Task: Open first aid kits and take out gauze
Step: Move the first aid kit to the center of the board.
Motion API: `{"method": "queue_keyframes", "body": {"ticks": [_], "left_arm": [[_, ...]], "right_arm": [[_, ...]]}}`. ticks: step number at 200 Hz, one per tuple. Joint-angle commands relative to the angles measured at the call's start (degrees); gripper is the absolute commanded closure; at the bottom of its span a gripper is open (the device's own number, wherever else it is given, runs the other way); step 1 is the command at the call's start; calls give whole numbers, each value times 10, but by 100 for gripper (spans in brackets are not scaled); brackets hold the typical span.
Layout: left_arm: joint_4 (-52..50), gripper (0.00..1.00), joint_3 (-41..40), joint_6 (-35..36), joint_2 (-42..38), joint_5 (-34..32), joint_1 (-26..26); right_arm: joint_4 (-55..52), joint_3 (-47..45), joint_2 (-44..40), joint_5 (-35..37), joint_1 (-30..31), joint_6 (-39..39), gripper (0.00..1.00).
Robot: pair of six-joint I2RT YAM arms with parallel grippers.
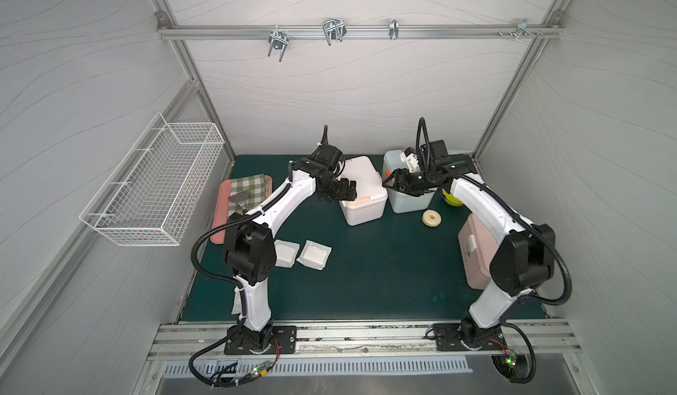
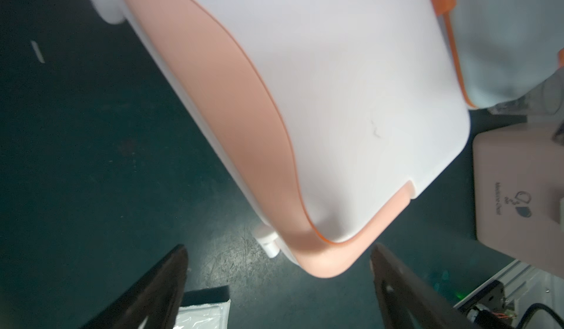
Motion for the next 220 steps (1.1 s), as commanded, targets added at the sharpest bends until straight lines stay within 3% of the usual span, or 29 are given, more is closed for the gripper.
{"method": "queue_keyframes", "body": {"ticks": [1,50,102,169,220], "left_arm": [[53,6,0,-38,-8,61,41],[111,6,12,-73,51,138,62],[127,7,-12,-81,55,152,38],[154,7,-137,-111,-49,140,-36],[176,7,-259,-151,-170,118,-92]], "right_arm": [[-17,30,40,-20,-2,-3,36],[-42,78,108,-22,13,-9,34],[-55,50,101,-21,54,-38,33],[-57,-44,11,-1,119,-48,34],[-52,-173,-123,-7,150,-24,32]]}}
